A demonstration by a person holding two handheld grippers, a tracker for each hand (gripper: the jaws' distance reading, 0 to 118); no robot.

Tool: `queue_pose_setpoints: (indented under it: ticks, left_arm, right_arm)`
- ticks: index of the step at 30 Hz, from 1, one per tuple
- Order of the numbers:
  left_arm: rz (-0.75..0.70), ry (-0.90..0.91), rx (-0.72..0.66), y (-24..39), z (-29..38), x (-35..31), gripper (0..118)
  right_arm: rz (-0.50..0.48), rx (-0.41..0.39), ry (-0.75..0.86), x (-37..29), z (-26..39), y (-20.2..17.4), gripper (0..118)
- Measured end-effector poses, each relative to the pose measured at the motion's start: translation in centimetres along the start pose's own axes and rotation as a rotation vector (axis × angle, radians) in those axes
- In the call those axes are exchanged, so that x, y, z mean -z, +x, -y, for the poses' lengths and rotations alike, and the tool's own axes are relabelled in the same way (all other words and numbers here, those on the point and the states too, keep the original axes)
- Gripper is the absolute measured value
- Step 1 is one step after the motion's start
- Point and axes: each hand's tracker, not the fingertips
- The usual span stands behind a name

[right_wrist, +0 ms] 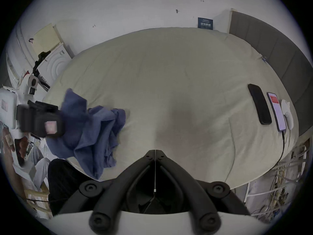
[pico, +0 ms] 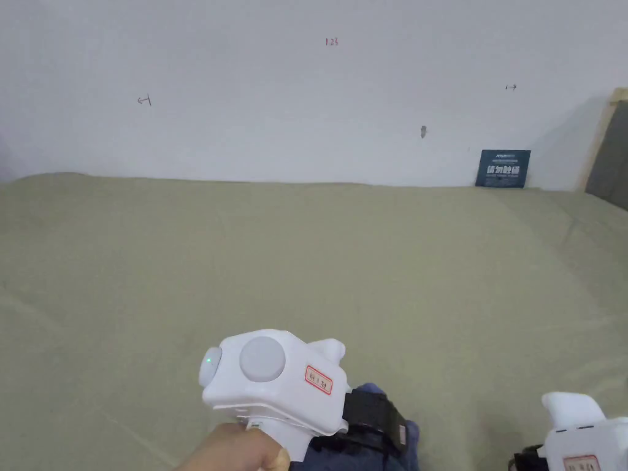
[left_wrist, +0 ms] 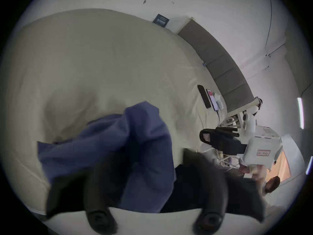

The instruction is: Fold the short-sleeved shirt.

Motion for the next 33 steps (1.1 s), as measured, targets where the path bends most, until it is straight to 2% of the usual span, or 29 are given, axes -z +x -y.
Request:
queue_pose_setpoints:
  ticks: [4, 8, 10, 12, 14, 20, 24, 25, 30, 33]
  left_arm:
    - [0.104, 0.051, -0.076, -0.7, 0.7, 0.0, 97]
    - [0.185, 0.183, -0.129, -2.0, 1.3, -3.2, 94]
    - [0.254, 0.265, -0.156, -2.8, 1.9, -4.7, 87]
    - [0.284, 0.312, -0.176, -4.0, 3.1, -5.4, 52]
    - [0.276, 0.307, -0.171, -4.7, 4.1, -4.6, 3]
    - [0.351, 0.170, -0.319, -5.3, 6.6, 3.6, 1]
    - [0.235, 0.111, -0.398, -5.7, 8.1, 10.2, 0]
    - [0.354, 0.180, -0.386, -5.4, 8.3, 10.2, 0]
    - [0.280, 0.158, -0.367, -4.2, 7.3, 7.1, 0]
    - [0.288, 0.252, -0.271, -3.5, 7.0, 3.2, 0]
  right_arm:
    - [-0.018, 0.023, -0.015, 0.5, 0.4, 0.3, 0]
    - [-0.011, 0.006, -0.023, 0.5, 0.6, 0.1, 0]
    - [-0.014, 0.010, -0.014, 0.2, 0.6, 0.2, 0]
    - [-0.023, 0.017, -0.005, -0.2, 0.5, 0.2, 0]
    - [-0.026, 0.015, 0.000, -0.4, 0.4, 0.1, 0]
    - [-0.045, 0.022, 0.018, -0.7, -0.2, -0.3, 0]
    - [-0.031, 0.016, 0.005, -0.2, -0.2, -0.8, 0]
    - [-0.034, 0.017, 0.002, -0.2, -0.1, -0.8, 0]
    - [-0.027, -0.011, -0.015, 0.0, 0.1, -1.6, 0]
    - [-0.048, -0.010, -0.003, -0.2, 0.0, -2.4, 0]
